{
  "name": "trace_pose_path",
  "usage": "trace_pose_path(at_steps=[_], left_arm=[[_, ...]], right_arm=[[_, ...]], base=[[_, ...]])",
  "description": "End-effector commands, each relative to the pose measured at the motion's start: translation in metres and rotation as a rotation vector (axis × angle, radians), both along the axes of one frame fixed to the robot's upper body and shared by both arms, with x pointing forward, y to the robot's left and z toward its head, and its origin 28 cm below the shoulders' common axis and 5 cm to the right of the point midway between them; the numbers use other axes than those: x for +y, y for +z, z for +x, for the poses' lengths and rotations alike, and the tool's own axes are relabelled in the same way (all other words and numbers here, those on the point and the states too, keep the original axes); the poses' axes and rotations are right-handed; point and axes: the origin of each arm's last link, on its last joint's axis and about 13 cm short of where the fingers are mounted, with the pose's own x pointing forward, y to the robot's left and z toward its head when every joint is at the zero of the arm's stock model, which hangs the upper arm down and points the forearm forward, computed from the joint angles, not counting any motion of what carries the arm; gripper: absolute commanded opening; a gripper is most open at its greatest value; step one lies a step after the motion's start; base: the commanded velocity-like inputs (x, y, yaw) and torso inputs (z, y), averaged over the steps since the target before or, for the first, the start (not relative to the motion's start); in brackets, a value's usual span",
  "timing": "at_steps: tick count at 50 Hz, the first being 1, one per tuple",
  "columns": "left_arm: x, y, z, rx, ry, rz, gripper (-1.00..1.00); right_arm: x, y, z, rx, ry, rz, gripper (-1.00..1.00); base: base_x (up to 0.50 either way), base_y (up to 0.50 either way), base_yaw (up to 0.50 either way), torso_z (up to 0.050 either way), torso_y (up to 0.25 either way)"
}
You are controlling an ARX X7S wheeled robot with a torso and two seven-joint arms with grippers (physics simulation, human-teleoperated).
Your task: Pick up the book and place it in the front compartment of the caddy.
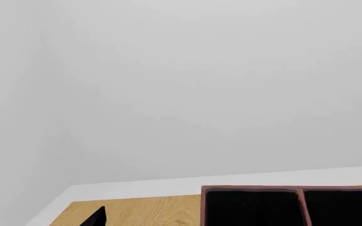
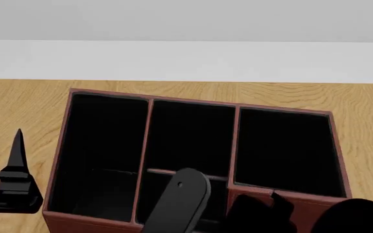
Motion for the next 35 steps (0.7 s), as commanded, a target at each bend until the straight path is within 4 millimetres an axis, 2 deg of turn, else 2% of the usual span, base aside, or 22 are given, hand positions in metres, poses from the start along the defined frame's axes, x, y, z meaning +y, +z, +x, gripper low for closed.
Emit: trace_pose_path(at_steps=[1, 22, 35], left_arm=[[-0.001, 0.000, 0.000, 0.002, -0.002, 0.001, 1.00], [-0.002, 0.002, 0.001, -0.002, -0.006, 0.002, 1.00], [-0.004, 0.004, 0.002, -0.007, -0.013, 0.002, 1.00]], right_arm=[[0.001, 0.006, -0.004, 0.057, 0.016, -0.062, 1.00], [0.005, -0.001, -0.012, 0.147, 0.070, -0.111, 1.00], [0.004, -0.007, -0.008, 0.175, 0.075, -0.190, 1.00]], base=[[0.00, 0.00, 0.00, 0.000, 0.000], [0.00, 0.00, 0.00, 0.000, 0.000], [0.00, 0.00, 0.00, 0.000, 0.000]])
